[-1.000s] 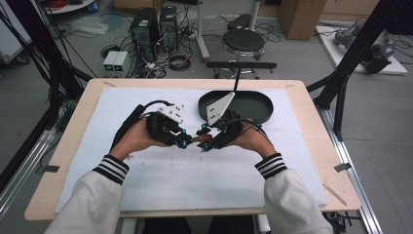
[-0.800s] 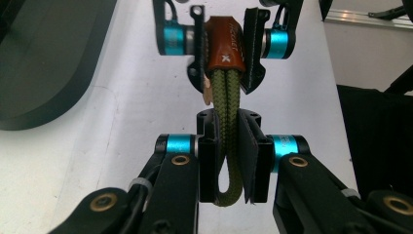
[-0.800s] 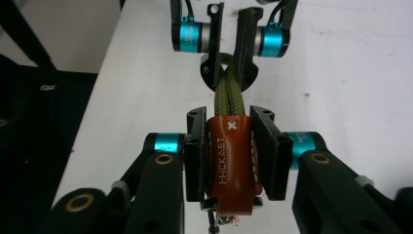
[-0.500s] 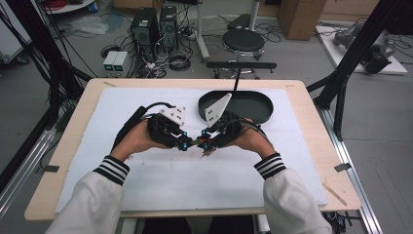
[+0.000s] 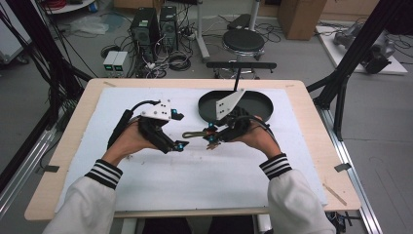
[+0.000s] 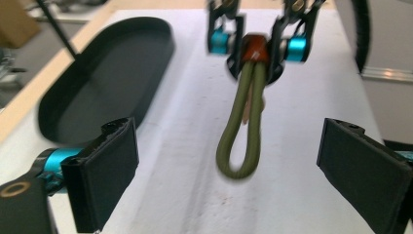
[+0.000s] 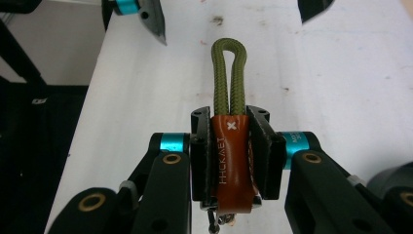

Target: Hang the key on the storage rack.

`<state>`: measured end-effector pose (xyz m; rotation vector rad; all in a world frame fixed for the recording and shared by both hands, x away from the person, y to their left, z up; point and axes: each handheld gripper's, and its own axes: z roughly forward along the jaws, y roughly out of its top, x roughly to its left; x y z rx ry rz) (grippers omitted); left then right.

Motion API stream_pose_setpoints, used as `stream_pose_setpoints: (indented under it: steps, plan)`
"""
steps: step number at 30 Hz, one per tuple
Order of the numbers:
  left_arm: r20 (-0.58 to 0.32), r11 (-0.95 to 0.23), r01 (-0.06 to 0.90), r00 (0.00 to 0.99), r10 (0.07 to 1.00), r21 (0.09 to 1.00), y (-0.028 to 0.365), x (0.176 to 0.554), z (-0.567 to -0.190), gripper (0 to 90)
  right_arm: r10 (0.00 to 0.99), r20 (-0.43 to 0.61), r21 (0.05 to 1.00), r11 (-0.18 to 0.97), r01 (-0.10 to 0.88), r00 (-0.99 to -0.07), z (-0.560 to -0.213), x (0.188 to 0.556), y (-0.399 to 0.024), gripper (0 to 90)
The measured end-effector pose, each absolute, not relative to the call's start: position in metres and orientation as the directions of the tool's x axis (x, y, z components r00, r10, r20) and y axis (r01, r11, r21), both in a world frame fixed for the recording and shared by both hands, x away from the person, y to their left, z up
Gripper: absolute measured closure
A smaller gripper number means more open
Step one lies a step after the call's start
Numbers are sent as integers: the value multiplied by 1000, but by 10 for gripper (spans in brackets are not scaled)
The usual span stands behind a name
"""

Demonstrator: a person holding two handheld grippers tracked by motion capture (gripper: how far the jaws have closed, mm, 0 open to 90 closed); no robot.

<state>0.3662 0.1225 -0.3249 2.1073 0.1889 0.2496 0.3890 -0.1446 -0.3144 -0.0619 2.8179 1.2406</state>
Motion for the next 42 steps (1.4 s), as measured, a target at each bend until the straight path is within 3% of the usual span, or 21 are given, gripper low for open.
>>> stream_pose_setpoints:
  steps: [4, 5, 14, 21, 31, 42]
  plan:
    - [106, -414, 66, 919, 380, 908, 141, 364, -327, 17, 55, -62, 775, 632, -13, -997, -313, 388, -160, 727]
    - [100, -391, 69, 913, 396, 918, 145, 364, -327, 17, 115, -55, 797, 603, 25, -992, -313, 388, -174, 728]
    - [80, -275, 63, 873, 480, 959, 178, 349, -335, 17, 380, -43, 887, 439, 140, -924, -309, 388, -228, 727]
    - [73, -208, 56, 822, 565, 977, 209, 330, -349, 17, 569, -69, 933, 327, 149, -820, -301, 389, -265, 727]
    - [43, -126, 54, 747, 663, 991, 252, 311, -372, 17, 689, -59, 944, 274, 184, -723, -301, 401, -290, 727]
    - [17, -64, 39, 712, 702, 997, 274, 291, -406, 17, 811, -76, 953, 230, 197, -580, -293, 417, -312, 728]
